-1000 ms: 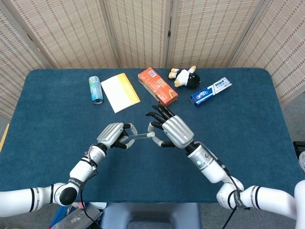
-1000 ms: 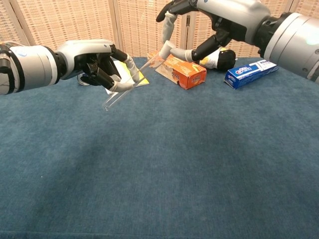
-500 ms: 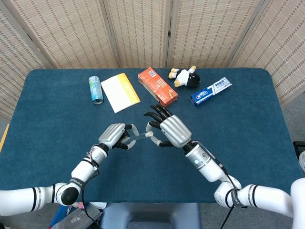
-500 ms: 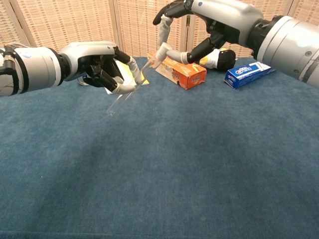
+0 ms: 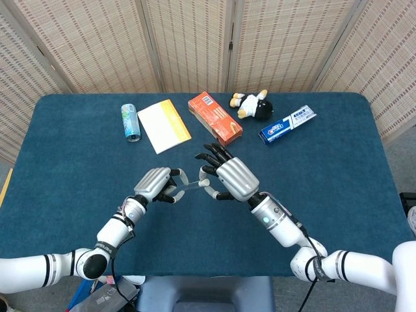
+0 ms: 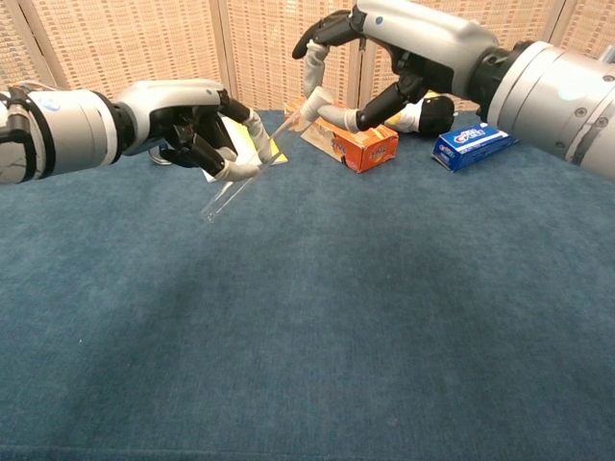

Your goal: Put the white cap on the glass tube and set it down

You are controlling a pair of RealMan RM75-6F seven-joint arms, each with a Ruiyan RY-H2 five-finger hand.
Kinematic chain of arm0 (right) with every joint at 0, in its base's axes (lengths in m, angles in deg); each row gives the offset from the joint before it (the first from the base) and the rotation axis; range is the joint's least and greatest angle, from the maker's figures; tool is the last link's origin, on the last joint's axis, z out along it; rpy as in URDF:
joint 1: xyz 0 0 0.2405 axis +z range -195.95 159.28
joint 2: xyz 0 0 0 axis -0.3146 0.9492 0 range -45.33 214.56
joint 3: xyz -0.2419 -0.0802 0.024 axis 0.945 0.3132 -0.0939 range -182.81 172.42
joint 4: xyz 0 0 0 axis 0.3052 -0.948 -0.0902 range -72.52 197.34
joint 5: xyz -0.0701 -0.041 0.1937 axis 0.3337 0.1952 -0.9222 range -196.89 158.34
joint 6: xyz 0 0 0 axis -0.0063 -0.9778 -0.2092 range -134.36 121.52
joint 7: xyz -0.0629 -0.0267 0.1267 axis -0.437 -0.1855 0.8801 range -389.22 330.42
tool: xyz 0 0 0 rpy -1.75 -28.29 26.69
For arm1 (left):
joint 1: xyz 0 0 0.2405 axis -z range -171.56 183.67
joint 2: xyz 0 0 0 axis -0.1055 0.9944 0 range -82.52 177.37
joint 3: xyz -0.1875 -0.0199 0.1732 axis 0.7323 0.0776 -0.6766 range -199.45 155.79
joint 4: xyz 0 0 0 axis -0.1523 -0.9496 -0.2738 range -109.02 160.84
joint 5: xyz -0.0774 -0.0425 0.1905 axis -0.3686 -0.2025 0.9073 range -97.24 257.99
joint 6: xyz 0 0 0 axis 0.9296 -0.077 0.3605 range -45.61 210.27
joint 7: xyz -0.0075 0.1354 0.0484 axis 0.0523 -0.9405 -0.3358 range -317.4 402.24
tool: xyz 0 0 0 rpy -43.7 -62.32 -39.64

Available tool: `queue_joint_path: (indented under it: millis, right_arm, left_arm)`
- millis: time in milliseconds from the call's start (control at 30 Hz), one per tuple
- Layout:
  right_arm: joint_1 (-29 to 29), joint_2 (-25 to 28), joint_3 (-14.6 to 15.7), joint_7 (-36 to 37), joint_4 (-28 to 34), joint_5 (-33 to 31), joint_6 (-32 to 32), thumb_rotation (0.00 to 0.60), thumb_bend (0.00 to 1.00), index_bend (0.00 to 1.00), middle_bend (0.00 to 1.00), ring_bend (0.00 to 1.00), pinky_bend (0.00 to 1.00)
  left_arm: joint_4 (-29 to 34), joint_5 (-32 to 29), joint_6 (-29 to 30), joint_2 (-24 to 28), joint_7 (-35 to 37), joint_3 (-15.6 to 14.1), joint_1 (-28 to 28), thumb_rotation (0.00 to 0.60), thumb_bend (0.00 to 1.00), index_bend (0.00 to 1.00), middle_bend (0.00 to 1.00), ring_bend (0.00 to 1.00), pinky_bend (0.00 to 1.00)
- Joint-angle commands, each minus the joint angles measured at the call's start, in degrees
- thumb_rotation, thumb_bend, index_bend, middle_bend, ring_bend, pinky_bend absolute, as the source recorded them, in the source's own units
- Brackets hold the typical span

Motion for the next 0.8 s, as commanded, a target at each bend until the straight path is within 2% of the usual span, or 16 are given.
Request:
queue_joint_path:
  millis: [33,133,267,533,667,800]
  right_arm:
    - [0.1,0.2,0.1,-0.5,0.1,-0.5,0.5,0.6,0.23,0.52,0.13,0.0,0.0]
    - [0.1,0.4,0.0,-0.7,0.6,-1.1,1.0,0.6,0.07,0.35,0.09,0.0,0.0]
    - [-0.2,1.0,0.1,-0.7,1.3,-1.4,0.8,0.6,0.0,0.26,0.07,0.0,0.0]
    - [-3.1,4.9,0.5,-1.4,4.3,-0.8,-2.9,0.6,0.0,0.23,0.06,0.0,0.0]
    - [-5.4,7.5,0.8,-2.4,6.1,-0.8,-5.5,0.6,0.0,0.23,0.06,0.0,0.0]
    - [-7.2,9.4,1.3,-3.1,7.0,-0.9,-7.2,0.6,0.0,0.22,0.06,0.0,0.0]
  left_arm:
    - [-0.2,0.1,0.0,0.0,0.0,-0.2,0.0,0.6,0.43,0.68,0.97,0.95,1.0]
    - [-0.6,0.2,0.2,0.2,-0.4,-0.5,0.0,0.6,0.43,0.68,0.97,0.95,1.0]
    - [-1.3,0.6,0.7,0.5,-1.0,-1.1,-0.2,0.6,0.43,0.68,0.97,0.95,1.0]
    - [-5.7,2.7,2.9,0.1,-6.6,-4.5,-0.5,0.6,0.43,0.68,0.97,0.95,1.0]
    - [-9.7,3.6,4.9,-2.6,-11.7,-6.6,-0.2,0.6,0.43,0.68,0.97,0.95,1.0]
    - [-12.9,3.0,5.3,-5.7,-15.2,-7.4,0.4,0.6,0.43,0.68,0.97,0.95,1.0]
